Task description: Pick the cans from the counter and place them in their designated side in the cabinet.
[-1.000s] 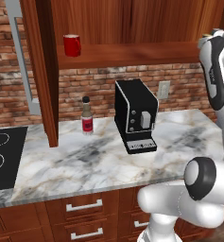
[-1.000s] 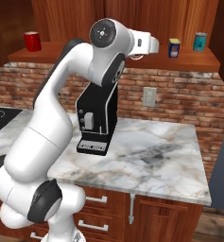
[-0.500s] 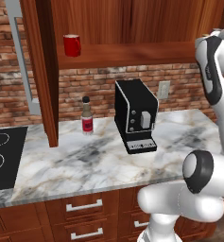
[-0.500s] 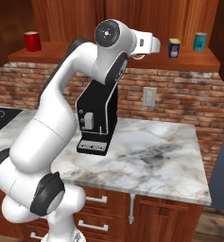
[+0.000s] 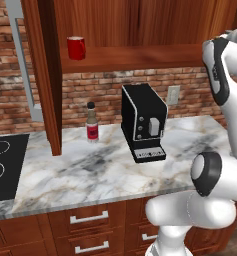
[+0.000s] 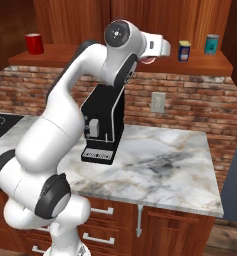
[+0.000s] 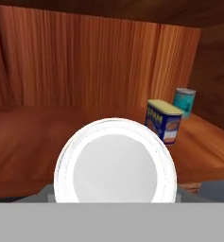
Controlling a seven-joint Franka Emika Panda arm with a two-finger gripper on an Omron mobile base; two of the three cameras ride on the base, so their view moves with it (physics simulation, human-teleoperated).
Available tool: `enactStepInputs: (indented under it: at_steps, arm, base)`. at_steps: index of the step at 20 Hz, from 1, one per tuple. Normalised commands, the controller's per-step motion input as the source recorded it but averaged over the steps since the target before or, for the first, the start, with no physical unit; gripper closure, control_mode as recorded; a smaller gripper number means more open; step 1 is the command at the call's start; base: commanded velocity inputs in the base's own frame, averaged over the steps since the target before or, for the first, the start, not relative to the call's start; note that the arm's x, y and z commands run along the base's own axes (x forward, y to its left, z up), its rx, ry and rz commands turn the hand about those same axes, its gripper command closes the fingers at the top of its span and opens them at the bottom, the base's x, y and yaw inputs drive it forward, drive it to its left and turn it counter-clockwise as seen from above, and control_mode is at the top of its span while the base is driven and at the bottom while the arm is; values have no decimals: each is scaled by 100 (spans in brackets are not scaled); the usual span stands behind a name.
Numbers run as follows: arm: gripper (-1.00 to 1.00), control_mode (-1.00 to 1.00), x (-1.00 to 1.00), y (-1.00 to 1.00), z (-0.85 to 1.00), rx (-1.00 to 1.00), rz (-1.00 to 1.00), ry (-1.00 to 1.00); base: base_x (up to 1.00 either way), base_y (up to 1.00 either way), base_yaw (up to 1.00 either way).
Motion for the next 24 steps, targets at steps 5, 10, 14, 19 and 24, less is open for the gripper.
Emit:
enactStepInputs:
  at_steps: [5,10,14,19,24]
  arm:
    - [100,-100,17,-11,-7,0,0,7]
    - [100,-100,15,-9,-11,0,0,1]
    - [100,-100,14,-8,-8,0,0,0]
    - [100,-100,16,-8,-9,0,0,0]
    - [100,-100,17,-10,-10,-1,0,0]
  base:
    - [0,0,0]
    - [0,0,0]
    - [0,0,0]
    - [0,0,0]
    - [0,0,0]
